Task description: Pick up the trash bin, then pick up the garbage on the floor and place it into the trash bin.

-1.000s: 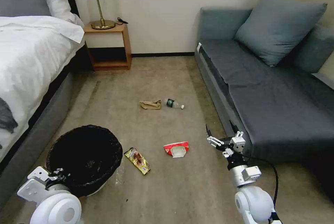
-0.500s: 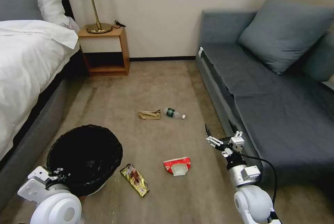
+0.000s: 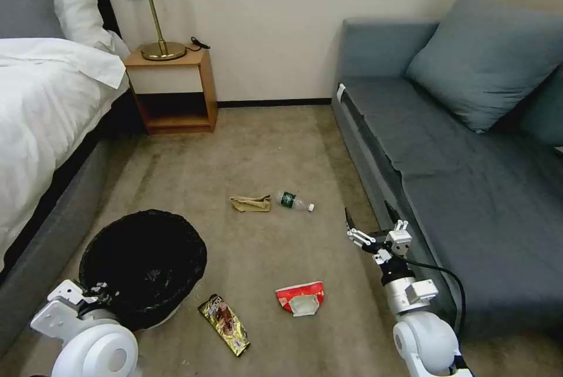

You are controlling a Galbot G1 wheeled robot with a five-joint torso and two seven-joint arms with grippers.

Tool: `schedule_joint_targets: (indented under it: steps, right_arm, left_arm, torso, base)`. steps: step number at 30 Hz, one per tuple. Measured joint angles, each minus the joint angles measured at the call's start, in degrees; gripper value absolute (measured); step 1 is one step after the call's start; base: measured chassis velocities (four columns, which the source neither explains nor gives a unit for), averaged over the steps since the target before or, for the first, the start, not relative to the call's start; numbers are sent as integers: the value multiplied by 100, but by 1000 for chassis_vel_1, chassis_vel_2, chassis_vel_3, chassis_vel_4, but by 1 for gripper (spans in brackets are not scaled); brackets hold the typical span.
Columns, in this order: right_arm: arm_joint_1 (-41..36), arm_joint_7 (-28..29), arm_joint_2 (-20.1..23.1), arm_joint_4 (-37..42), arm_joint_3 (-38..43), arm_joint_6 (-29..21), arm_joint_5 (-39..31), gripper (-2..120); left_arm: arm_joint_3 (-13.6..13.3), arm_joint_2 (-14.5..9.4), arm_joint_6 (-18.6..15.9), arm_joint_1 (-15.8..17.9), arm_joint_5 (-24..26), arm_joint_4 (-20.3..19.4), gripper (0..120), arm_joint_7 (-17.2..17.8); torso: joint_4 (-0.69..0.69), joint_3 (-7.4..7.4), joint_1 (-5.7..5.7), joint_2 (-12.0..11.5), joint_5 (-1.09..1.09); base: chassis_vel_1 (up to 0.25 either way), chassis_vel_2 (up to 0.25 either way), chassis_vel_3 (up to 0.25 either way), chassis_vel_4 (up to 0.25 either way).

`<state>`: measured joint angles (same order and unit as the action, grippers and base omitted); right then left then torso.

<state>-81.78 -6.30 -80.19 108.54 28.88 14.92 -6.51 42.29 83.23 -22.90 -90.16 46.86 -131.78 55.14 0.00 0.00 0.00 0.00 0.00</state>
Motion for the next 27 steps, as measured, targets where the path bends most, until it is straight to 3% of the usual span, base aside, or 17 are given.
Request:
schedule_joint_targets:
  steps: [6,18,27]
  right_arm:
    - [-14,-195,88,-20,-114,-56,36,100]
    - [388,-1289,1313,306,-1672,-2109,-66,100]
    - [1249,-1762,2120,-112,-2709,-2828,-528,100]
  left_arm:
    - [-26,10,0,-9,-3,3,0,-1]
    - [-122,16,-6,-33,-45,-63,0,-3]
    - [-175,71,-7,-22,-125,-44,0,-3]
  torso:
    - [0,0,0,0,0]
    - [0,0,0,0,0]
    - [0,1,0,0,0]
  base:
    - [0,0,0,0]
    - [0,0,0,0]
    - [0,0,0,0]
